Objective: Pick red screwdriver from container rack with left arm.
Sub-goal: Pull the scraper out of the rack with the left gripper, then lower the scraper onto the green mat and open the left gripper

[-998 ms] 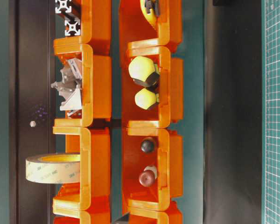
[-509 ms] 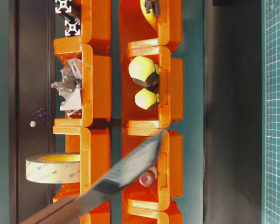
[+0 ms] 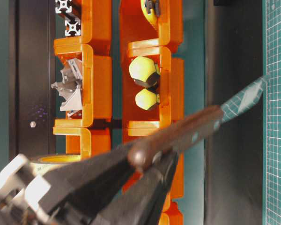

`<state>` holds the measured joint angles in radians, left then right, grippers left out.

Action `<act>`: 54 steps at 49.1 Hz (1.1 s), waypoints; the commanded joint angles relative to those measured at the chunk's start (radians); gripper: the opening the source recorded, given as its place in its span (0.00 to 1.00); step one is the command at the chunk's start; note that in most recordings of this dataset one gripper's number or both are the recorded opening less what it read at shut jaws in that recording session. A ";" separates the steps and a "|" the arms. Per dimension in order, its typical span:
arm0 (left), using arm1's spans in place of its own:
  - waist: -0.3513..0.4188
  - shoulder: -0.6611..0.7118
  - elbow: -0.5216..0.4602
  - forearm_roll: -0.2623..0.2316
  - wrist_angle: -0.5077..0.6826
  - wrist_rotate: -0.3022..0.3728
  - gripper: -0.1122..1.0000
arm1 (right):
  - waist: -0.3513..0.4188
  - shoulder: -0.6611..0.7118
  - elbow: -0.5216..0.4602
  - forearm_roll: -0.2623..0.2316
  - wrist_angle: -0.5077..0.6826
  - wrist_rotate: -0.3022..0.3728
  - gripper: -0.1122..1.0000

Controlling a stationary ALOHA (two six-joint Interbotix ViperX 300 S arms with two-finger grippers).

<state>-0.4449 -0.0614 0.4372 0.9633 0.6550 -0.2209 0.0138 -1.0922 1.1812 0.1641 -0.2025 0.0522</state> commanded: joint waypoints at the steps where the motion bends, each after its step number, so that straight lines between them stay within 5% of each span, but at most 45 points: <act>1: 0.031 -0.006 -0.009 0.005 -0.035 0.003 0.29 | -0.002 0.009 -0.015 0.002 0.000 0.000 0.10; 54: 0.075 0.054 -0.009 0.005 -0.091 -0.011 0.29 | -0.005 0.009 -0.014 0.003 -0.003 -0.002 0.10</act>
<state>-0.3712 0.0046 0.4387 0.9633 0.5752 -0.2270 0.0092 -1.0922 1.1812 0.1641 -0.2025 0.0522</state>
